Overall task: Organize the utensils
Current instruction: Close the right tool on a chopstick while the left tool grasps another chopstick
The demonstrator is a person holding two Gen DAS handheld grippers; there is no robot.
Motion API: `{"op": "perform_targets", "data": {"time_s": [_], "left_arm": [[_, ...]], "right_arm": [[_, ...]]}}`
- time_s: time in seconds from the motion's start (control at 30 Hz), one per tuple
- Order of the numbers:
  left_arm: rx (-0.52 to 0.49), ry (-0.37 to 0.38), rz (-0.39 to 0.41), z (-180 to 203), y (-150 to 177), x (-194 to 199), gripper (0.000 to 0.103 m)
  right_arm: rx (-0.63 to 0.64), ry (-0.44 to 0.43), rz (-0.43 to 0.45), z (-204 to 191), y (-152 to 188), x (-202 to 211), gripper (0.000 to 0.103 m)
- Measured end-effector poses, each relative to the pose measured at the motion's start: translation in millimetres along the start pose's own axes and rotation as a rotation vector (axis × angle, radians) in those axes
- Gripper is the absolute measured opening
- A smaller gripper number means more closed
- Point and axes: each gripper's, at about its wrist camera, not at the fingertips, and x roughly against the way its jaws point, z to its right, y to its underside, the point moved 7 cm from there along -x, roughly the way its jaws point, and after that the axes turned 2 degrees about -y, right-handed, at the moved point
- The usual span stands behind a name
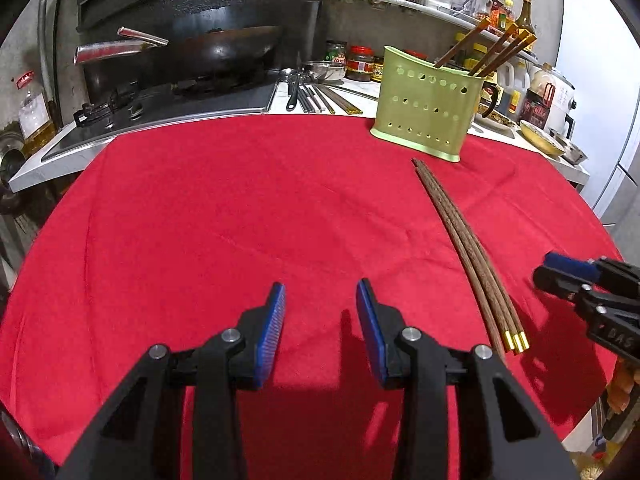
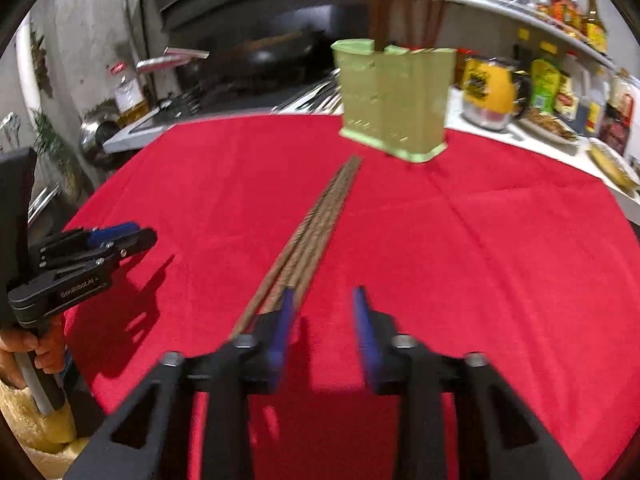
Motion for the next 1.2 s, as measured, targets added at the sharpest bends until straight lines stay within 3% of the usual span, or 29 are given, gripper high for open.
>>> {"op": "perform_targets", "data": {"time_s": [0.1, 0.4, 0.7, 0.8, 1.2], "left_arm": [[0.006, 0.006, -0.004, -2, -1, -2, 0.036], [0.014, 0.023, -0.022, -1, 2, -9, 0.036], [0.006, 0.044, -0.031, 6, 1, -9, 0.036], [-0.016, 0.064, -0.032, 17, 1, -7, 0.036], [-0.082, 0.209, -0.093, 87, 1, -14, 0.036]], "right_arm": [[0.013, -0.006, -0.028, -8, -1, -11, 0.013], [-0.005, 0.016, -0.067, -7, -8, -32, 0.012], [0.002, 0.113, -0.086, 10, -8, -36, 0.012], [0.003, 0.126, -0.083, 21, -5, -32, 0.007], [-0.119, 0.188, -0.048, 84, 24, 6, 0.007]]}}
